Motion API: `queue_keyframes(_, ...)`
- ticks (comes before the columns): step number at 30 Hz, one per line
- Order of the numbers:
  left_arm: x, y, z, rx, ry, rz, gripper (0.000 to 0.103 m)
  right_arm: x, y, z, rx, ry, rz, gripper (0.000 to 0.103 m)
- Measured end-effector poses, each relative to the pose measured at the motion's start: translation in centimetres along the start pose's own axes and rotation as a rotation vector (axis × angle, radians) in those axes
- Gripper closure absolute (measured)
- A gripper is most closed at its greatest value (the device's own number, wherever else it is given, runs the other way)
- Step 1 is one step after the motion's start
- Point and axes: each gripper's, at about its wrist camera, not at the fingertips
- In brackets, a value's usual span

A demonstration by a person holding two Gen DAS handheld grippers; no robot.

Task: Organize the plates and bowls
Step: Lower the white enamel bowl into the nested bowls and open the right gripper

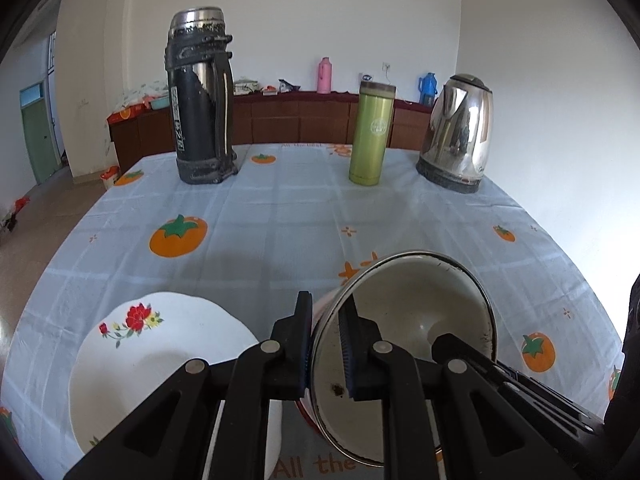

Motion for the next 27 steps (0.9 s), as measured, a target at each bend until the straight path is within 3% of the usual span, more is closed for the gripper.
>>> queue_keyframes(13,0.4,0.0,0.1,-0.005,-0.013,-0.013,0.088,-0.4,-0.1,0.4,-0.009,0.016,0.008,0.090)
queue_keyframes(21,0.6,-0.1,0.1,-0.009,-0.021,-0.015,0.086,-1.7,-0.4,0.3,-0.018,0.059,0.005,0.072)
queue_keyframes(25,0.2,0.0,0.0,0.004,0.008,-0.032,0.086,-2.3,-0.5,0.2,-0.032,0.098,0.022,0.068)
queue_keyframes(27,0.0,-0.2,-0.1,-0.005,0.018,-0.033,0.079,-2.5,-0.5,0.2,-0.038,0.111,0.024,0.067)
Point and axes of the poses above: each gripper's, at about its wrist camera, not at the fingertips, and x roughly the way its jaws point, y to its right, z to its underside, and after that the axes turned 6 degrees about -x, right-handed
